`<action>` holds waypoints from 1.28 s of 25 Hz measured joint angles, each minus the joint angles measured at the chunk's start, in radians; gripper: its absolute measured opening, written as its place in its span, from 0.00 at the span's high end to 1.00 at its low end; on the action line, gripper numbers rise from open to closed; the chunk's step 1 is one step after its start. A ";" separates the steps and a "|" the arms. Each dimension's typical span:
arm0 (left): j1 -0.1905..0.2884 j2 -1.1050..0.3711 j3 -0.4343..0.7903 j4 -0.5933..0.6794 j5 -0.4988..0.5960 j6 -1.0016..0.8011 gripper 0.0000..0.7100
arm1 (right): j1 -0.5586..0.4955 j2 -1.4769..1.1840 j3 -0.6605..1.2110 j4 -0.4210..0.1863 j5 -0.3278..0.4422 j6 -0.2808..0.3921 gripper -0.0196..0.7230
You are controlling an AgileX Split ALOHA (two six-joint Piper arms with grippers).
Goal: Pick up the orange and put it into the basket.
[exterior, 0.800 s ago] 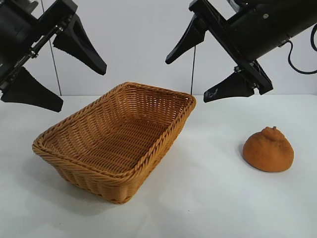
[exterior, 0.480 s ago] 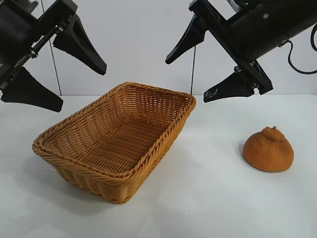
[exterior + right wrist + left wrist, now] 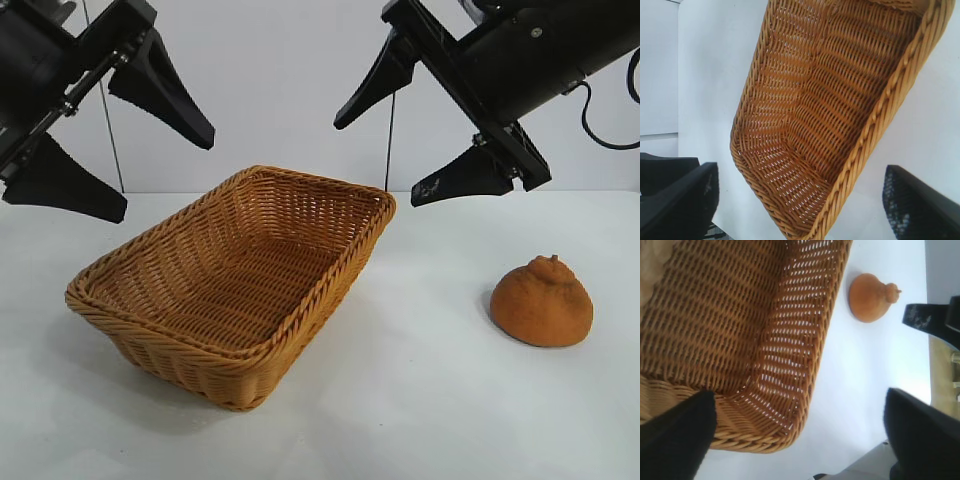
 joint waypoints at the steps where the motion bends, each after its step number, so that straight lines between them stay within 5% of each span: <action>1: 0.000 0.000 0.000 -0.001 -0.011 0.000 0.09 | 0.000 0.000 0.000 0.000 0.000 0.000 0.15; 7: 0.000 0.000 0.000 -0.003 -0.036 0.000 0.09 | 0.000 0.000 0.000 0.000 0.000 0.000 0.15; 12: 0.000 -0.021 0.000 0.004 0.053 -0.095 0.09 | 0.000 0.000 0.000 0.000 0.001 0.000 0.15; 17: -0.060 -0.072 0.000 0.201 0.180 -0.401 0.09 | 0.000 0.000 0.000 0.000 0.002 0.000 0.15; 24: -0.206 -0.086 0.000 0.578 0.060 -0.972 0.09 | 0.000 0.000 0.000 0.000 0.004 0.000 0.15; 32: -0.216 -0.085 0.000 0.833 0.011 -1.490 0.09 | 0.000 0.000 0.000 0.000 0.004 0.000 0.15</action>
